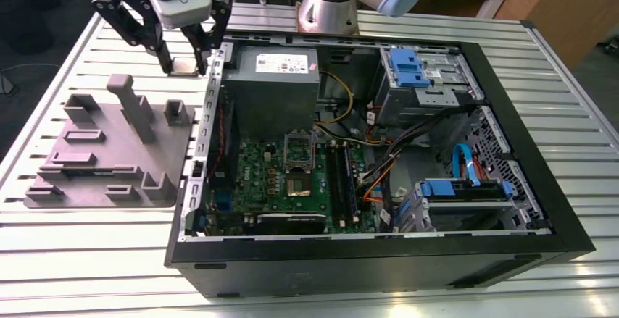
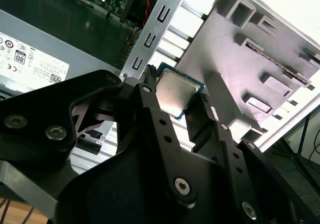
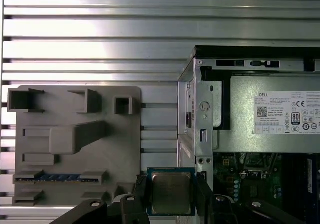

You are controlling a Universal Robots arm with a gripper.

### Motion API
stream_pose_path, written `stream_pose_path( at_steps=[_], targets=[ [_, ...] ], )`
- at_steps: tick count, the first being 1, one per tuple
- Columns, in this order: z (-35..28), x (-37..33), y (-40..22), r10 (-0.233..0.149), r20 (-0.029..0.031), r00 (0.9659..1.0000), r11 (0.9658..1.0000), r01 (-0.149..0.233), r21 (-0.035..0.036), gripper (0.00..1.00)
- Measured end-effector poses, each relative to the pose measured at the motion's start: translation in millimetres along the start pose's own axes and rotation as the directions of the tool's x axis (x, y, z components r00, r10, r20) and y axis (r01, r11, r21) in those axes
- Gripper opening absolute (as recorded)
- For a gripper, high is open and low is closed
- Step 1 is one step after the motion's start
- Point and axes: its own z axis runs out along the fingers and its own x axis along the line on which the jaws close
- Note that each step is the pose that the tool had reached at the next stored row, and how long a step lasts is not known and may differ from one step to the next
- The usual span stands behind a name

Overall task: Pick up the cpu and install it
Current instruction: 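Pick up the cpu and move it towards the insertion slot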

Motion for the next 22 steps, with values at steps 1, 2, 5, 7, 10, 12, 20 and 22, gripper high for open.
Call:
stream_pose_path(
  at_steps=[1, 2, 5, 7, 10, 12, 20, 22],
  targets=[
    [0.0, -0.3, 0.0, 0.0, 0.0, 1.0, 1.0, 0.0, 0.0, 0.47],
    [0.0, -0.8, 0.0, 0.0, -0.0001, 1.0, 1.0, 0.0, 0.0, 0.47],
    [0.2, -1.2, 0.0, 0.0, 0.0, 1.0, 1.0, 0.0, 0.0, 0.47],
    [0.3, -1.6, 0.0, 0.0, 0.0, 1.0, 1.0, 0.0, 0.0, 0.47],
    [0.3, -1.7, 0.0, 0.0, 0.0, 1.0, 1.0, 0.0, 0.0, 0.47],
    [0.4, -2.3, 0.0, 0.0, 0.0, 1.0, 1.0, 0.0, 0.0, 0.47],
    [0.4, -3.2, 0.0, 0.0, 0.0, 1.0, 1.0, 0.0, -0.0001, 0.47],
    [0.4, -3.7, 0.0, 0.0, 0.0, 1.0, 1.0, 0.0, 0.0, 0.47]
  ],
)
